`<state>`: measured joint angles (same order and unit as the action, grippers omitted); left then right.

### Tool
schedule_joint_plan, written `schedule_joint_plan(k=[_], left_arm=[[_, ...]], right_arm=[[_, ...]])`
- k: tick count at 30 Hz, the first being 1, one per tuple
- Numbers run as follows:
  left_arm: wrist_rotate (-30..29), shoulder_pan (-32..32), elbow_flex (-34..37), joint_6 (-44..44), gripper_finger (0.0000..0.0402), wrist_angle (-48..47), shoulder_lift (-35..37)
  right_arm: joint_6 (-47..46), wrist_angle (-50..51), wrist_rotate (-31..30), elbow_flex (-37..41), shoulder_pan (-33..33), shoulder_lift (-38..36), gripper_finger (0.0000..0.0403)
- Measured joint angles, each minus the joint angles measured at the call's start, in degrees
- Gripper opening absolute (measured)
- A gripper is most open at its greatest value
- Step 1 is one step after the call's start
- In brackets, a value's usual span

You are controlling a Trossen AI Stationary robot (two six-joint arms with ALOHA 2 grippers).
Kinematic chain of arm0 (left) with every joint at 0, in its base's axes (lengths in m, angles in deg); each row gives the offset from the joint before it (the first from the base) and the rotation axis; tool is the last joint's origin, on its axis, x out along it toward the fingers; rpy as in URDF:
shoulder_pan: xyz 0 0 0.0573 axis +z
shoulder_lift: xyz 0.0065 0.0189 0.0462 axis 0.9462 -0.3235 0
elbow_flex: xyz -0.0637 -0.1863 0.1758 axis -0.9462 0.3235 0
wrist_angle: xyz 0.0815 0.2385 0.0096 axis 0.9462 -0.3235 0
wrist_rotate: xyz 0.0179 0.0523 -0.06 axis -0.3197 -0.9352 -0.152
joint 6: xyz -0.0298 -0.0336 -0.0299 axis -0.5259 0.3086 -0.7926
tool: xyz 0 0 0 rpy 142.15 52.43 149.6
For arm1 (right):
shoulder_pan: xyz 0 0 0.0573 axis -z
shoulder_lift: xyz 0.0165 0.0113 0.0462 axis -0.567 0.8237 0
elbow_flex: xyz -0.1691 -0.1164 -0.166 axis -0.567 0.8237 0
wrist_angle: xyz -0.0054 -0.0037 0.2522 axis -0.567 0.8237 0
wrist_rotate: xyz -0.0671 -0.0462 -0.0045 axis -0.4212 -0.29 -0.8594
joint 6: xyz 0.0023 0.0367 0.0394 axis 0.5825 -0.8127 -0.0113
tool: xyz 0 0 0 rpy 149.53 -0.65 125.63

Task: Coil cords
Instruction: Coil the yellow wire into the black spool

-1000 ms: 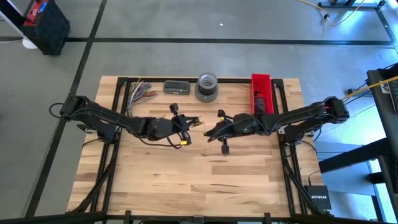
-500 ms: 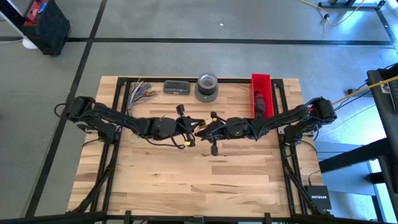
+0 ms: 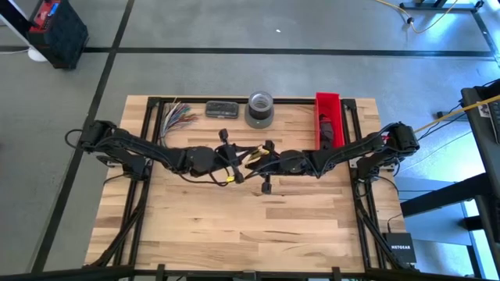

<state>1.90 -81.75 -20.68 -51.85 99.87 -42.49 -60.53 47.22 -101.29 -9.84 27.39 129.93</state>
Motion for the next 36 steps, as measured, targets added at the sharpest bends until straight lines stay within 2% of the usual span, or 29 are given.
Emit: schedule_joint_plan(k=[6, 16, 19, 25, 29, 33, 36], left_arm=[[0.31, -1.45, 0.09, 4.84, 0.0001, -0.79, 2.87], [0.48, -1.78, 0.15, 6.68, 0.0001, -6.38, 3.50], [0.07, -1.78, 0.02, 7.93, 0.0001, -5.66, 3.68], [0.03, -1.74, -0.17, 6.21, 0.0001, -6.81, 3.86], [0.17, -1.82, -0.15, 5.31, 0.0001, -7.22, 3.80], [0.12, -1.82, -0.13, 5.43, 0.0001, -7.38, 3.78], [0.04, -1.87, -0.13, 5.42, 0.0001, -7.48, 3.78]], right_arm=[[-2.28, 5.86, -3.35, -0.28, 0.00, -0.20, 0.0010], [-8.08, 10.86, -1.53, -0.18, 0.07, -0.17, 0.0012], [-6.48, 11.98, -2.68, 0.00, 0.07, -0.12, 0.0030], [-2.70, 13.62, -3.01, -0.61, 0.00, -1.24, 0.0097], [-0.36, 24.59, -2.95, -3.00, 0.02, -3.48, 0.0128], [-0.38, 37.57, -2.78, -4.50, -0.46, -7.63, 0.0137], [-0.35, 38.27, -2.43, -3.66, -1.28, -8.86, 0.0137]])
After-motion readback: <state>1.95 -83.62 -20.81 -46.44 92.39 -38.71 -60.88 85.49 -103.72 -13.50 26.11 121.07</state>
